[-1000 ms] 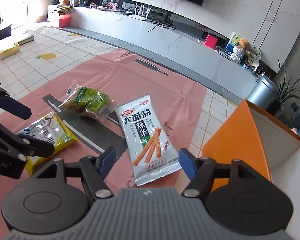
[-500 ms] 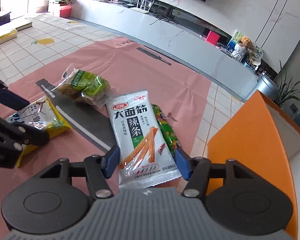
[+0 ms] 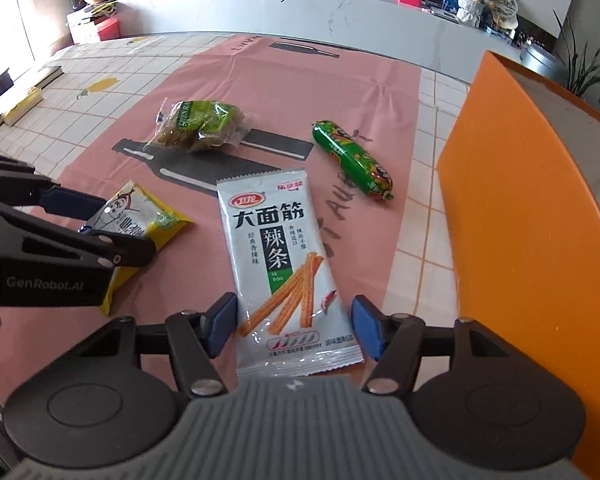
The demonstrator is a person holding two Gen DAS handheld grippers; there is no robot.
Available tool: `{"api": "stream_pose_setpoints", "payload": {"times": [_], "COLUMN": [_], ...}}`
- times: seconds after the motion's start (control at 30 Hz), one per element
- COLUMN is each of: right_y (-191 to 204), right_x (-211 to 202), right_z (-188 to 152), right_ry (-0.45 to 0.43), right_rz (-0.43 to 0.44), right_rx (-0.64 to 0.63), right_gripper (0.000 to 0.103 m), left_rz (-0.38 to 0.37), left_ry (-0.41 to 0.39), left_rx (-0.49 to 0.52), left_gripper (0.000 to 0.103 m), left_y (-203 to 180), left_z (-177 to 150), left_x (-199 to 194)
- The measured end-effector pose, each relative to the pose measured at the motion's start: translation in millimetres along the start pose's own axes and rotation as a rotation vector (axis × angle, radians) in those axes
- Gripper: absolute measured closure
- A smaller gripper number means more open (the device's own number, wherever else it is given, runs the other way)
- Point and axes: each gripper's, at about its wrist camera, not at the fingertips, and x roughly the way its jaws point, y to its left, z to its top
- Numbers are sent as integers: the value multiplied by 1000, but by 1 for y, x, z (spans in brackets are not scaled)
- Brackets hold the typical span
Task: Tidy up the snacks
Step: 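Lower the left gripper onto the yellow Americ bag and close on it, then lower the right gripper onto the white spicy-strip bag while the left gripper holds the yellow bag, then carry the yellow bag and spicy-strip bag with both grippers over the orange box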
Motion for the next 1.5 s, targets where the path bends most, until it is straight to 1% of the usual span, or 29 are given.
{"api": "stream_pose_setpoints", "payload": {"times": [0.1, 0.13, 0.23, 0.33, 0.4, 0.43, 0.47, 0.5, 0.53, 0.57, 0.6, 0.63, 0.67, 0.7, 0.73, 0.93, 1.13, 1.3, 1.5], "right_y": [5, 7, 10, 5, 0, -3, -4, -5, -4, -3, -2, 0, 1, 2, 4, 7, 4, -4, -20], "right_x": [4, 6, 11, 14, 18, 20, 22, 22, 21, 21, 20, 19, 17, 16, 16, 10, -13, -43, -86], "right_z": [4, 6, 13, 18, 20, 21, 21, 21, 20, 20, 20, 20, 20, 20, 20, 20, 16, 17, 22], "right_ry": [-26, -32, -62, -60, -51, -43, -38, -38, -42, -41, -41, -44, -45, -41, -37, -11, -1, -36, -102], "right_rz": [17, 21, 38, 79, 116, 137, 155, 160, 154, 155, 157, 156, 155, 152, 147, 120, 94, 71, 45], "right_rx": [-77, -103, -168, -163, -130, -107, -86, -74, -75, -75, -78, -79, -79, -78, -76, -31, 29, 50, 92], "right_gripper": [27, 24, 22, 22, 24, 25, 26, 28, 31, 32, 37, 44, 49, 52, 53, 56, 57, 57, 57], "left_rz": [3, 3, -13, -38, -52, -58, -65, -70, -68, -65, -62, -62, -61, -61, -60, -56, -59, -70, -101], "left_ry": [14, 11, 14, 12, 10, 9, 9, 9, 9, 9, 9, 9, 8, 6, 5, -7, -44, -83, -156], "left_rx": [-14, -24, -60, -91, -112, -122, -127, -127, -124, -123, -125, -129, -134, -136, -139, -173, -182, -187, -184], "left_gripper": [33, 34, 34, 34, 35, 36, 39, 41, 42, 43, 43, 44, 44, 44, 44, 44, 44, 44, 44], "left_y": [2, 2, 7, 13, 16, 17, 18, 18, 18, 18, 17, 18, 18, 18, 18, 20, 17, 12, -1], "left_z": [0, 0, 3, 3, 3, 3, 3, 3, 4, 4, 4, 4, 4, 4, 3, 2, 7, 13, 27], "left_x": [3, 3, 3, 3, 2, 2, 2, 2, 2, 2, 2, 2, 2, 1, 1, -4, -22, -42, -76]}}
